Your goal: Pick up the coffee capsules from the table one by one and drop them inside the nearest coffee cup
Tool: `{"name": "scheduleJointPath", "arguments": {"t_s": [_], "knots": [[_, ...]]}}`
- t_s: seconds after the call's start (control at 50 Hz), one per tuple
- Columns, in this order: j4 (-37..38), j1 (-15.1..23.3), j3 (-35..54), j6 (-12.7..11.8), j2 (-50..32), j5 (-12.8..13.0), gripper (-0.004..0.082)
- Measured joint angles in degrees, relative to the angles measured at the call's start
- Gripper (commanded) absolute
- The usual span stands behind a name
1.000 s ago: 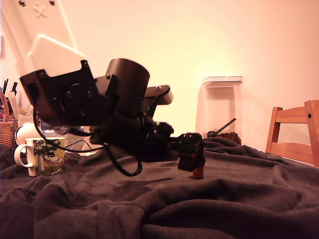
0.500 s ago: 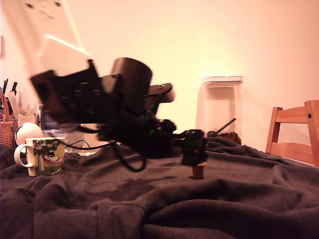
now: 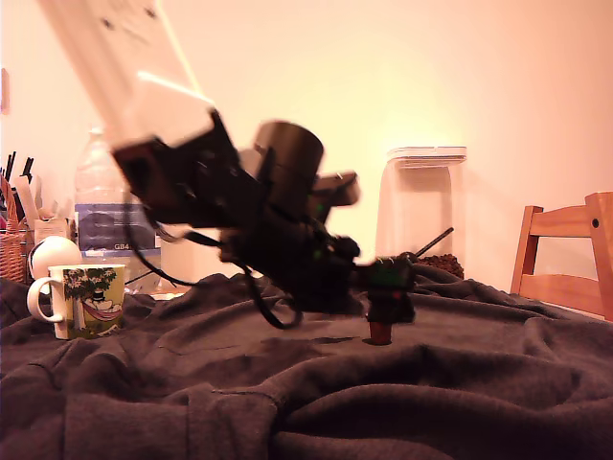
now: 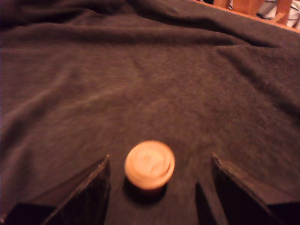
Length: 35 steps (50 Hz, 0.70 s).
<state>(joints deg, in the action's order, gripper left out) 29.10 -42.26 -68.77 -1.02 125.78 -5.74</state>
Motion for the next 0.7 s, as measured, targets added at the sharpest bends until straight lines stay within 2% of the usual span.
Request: {"name": "scheduleJointPath", "arguments": {"t_s": [0.14, 0.36, 0.64, 0.7], "knots": [[-5.6, 0.0, -1.5, 0.0, 0.5, -0.2, 0.0606], [-6.0, 0.0, -2.4, 0.0, 0.5, -0.2, 0.0583], [-6.1, 0.0, -2.4, 0.0, 0.5, -0.2, 0.0206], [-6.2, 0.0, -2.4, 0.0, 0.5, -0.2, 0.0156]]}}
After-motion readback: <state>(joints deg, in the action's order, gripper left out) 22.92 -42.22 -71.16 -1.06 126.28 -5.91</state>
